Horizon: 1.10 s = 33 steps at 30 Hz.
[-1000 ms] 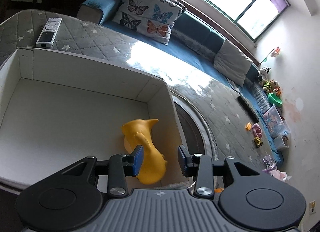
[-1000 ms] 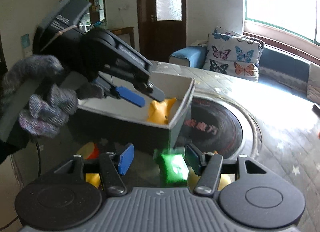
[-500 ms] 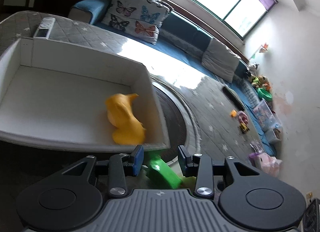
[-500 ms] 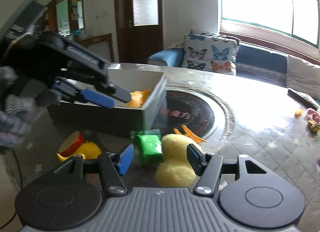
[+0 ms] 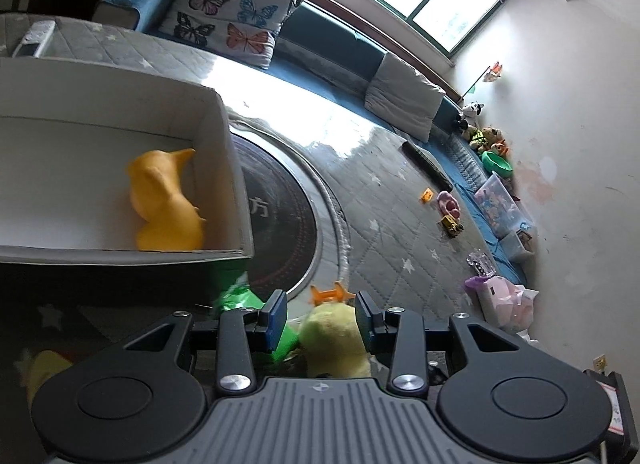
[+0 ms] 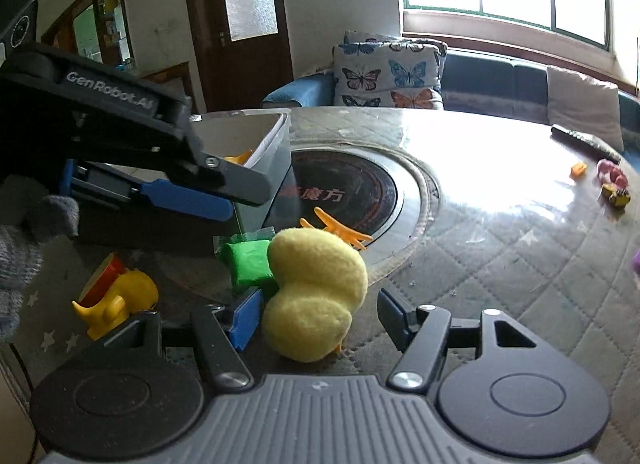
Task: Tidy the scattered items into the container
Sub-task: 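Grasp the fuzzy yellow chick plush with the left gripper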
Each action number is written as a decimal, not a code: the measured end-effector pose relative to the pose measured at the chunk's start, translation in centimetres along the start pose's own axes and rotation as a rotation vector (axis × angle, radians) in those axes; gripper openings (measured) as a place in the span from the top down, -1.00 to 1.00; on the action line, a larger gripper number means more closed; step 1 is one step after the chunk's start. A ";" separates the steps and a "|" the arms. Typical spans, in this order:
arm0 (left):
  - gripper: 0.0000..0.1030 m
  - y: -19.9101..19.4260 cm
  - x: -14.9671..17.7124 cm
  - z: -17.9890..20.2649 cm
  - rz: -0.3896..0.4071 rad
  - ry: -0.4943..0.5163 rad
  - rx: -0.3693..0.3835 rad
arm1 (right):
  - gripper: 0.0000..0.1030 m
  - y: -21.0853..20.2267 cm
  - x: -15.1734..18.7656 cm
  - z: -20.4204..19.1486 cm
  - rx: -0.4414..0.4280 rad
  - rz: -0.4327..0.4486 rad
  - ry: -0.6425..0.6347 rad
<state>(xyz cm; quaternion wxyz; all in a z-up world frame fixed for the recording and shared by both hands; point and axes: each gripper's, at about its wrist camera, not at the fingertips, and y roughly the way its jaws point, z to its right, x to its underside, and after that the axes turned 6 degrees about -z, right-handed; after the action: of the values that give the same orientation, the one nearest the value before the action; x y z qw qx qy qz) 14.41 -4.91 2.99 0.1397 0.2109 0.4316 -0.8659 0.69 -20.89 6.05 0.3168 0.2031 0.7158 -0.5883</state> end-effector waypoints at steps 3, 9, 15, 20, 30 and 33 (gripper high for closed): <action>0.23 0.8 -0.1 0.2 -0.008 0.002 0.006 | -0.24 0.3 0.1 0.2 -0.004 -0.008 0.012; 0.23 1.9 -0.4 0.3 -0.022 0.004 0.012 | -0.22 1.0 0.1 0.6 -0.019 -0.025 0.033; 0.23 3.0 -0.3 0.2 -0.045 -0.003 0.006 | -0.13 1.4 0.1 0.7 -0.033 -0.031 0.044; 0.23 3.5 -0.2 0.0 -0.060 -0.006 0.007 | -0.03 1.6 0.0 0.8 -0.042 -0.037 0.059; 0.25 3.8 0.1 -0.2 -0.076 -0.019 0.036 | 0.11 1.7 0.0 0.8 -0.047 -0.035 0.067; 0.26 3.6 0.2 -0.1 -0.074 -0.015 0.038 | 0.11 1.5 0.1 0.7 -0.043 -0.033 0.066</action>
<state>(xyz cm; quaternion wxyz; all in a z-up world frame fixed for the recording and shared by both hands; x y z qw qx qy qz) 15.72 -6.96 0.39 0.1067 0.1910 0.4217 -0.8799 1.79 -21.19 4.83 0.2876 0.2035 0.7414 -0.5711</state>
